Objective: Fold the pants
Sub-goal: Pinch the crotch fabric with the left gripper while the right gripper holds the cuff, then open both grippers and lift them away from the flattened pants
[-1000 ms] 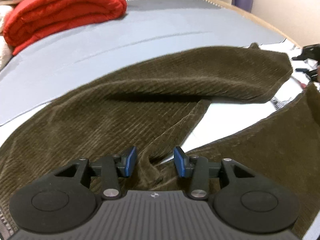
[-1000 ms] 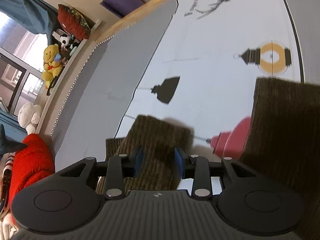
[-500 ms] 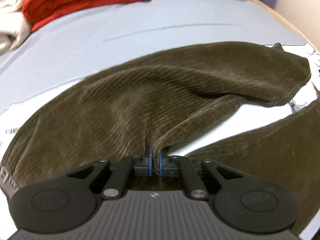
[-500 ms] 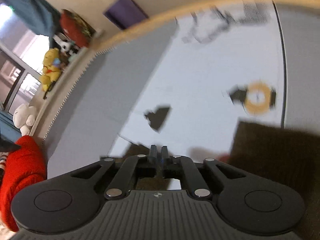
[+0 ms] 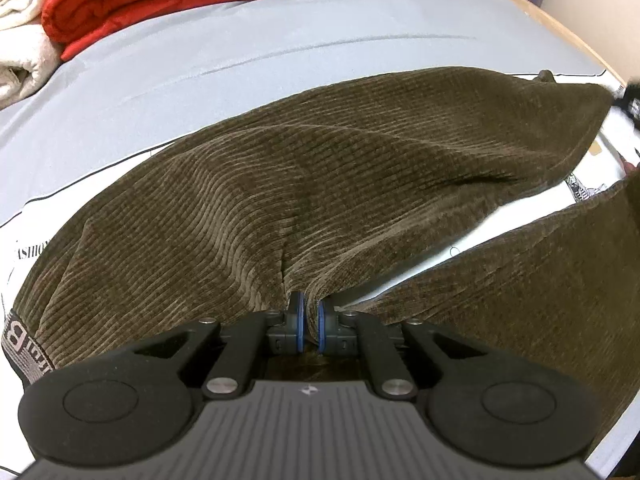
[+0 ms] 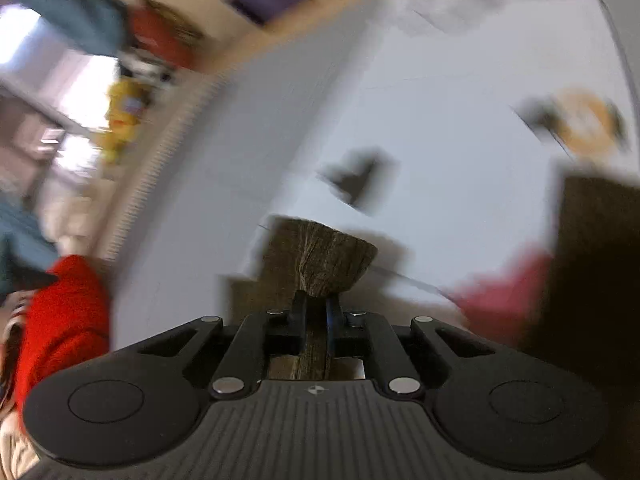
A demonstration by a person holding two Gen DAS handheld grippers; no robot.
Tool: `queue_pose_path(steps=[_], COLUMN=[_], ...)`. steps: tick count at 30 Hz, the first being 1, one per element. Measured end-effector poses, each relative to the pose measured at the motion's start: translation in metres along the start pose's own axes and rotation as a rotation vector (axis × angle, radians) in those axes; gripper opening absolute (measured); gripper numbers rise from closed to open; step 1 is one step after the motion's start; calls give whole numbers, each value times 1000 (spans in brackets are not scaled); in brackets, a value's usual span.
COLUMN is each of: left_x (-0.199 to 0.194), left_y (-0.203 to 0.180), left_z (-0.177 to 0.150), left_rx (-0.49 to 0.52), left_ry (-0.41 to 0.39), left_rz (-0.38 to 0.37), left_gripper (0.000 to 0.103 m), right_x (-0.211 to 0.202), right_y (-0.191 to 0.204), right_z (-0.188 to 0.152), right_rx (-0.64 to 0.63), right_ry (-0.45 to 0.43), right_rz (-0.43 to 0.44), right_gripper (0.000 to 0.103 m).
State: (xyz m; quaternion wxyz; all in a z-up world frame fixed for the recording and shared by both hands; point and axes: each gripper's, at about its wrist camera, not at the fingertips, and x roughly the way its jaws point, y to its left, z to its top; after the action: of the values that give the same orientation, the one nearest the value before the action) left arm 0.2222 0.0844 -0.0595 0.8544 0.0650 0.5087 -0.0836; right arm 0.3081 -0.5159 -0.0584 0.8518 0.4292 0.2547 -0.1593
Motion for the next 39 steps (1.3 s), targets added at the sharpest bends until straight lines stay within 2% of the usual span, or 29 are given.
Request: queue_pose_path(steps=[3,4,5,6,8,9,10,11,12,16,17,18,20,21,22,25,28,30,33,36,39], left_x=[5,5,5,5,4,4,4,4,4,2,1,0,-8,-13,-19,-36,-45,-45,-35,-26,-18], left_y=[1,1,0,0,2,3,4,3,3,-1,-1,-1,3,8,12,22,29,36,55,92,130], left_z=[2,0,0,0,1,1,0,0,0,0,-1,-2,-1,0,1,5,9,11,12,11,6], left_rx=[1,10,22,34,47,47,48,53,59,70,74,75,43,19,-9,-60,-104,-135,-208,-380,-536], left_ry=[8,15,21,26,34,41,47,49,50,54,55,54,35,24,4,-62,-128,-146,-123,-97,-65], left_rz=[-14,-21,-23,-24,-28,-32,-37,-33,-27,-26,-36,-47,-94,-128,-167,-206,-173,-119,31,117,215], left_gripper=[7,7,7,7,7,7,7,7,7,8,8,11,19,36,46,46,46,46,46,46,46], right_x=[-35,-49,-54,-51,-31,-25,-23,-23,-25,-34,-36,-38,-50,-54,-57,-52,-36,-19,-1,10,27], right_y=[54,68,70,63,21,1,-19,-32,-38,-30,-27,-26,-20,-14,-7,25,62,87,119,157,173], right_z=[13,13,10,8,2,-3,-8,-10,-10,-5,-3,-2,1,1,0,-9,-34,-60,-106,-157,-184], right_rx=[-143,-235,-289,-287,-169,-110,-52,-17,-5,-68,-85,-89,-120,-144,-170,-294,-450,-533,-670,-900,-966], right_ry=[-147,-224,-264,-254,-115,-54,-3,17,23,25,29,15,-74,-110,-132,-104,13,117,208,239,289], right_rz=[173,175,125,25,-252,-365,-442,-464,-444,-381,-399,-426,-495,-501,-482,-290,-101,-16,50,89,82], right_gripper=[7,7,7,7,7,7,7,7,7,8,12,15,22,24,24,25,35,35,35,35,35])
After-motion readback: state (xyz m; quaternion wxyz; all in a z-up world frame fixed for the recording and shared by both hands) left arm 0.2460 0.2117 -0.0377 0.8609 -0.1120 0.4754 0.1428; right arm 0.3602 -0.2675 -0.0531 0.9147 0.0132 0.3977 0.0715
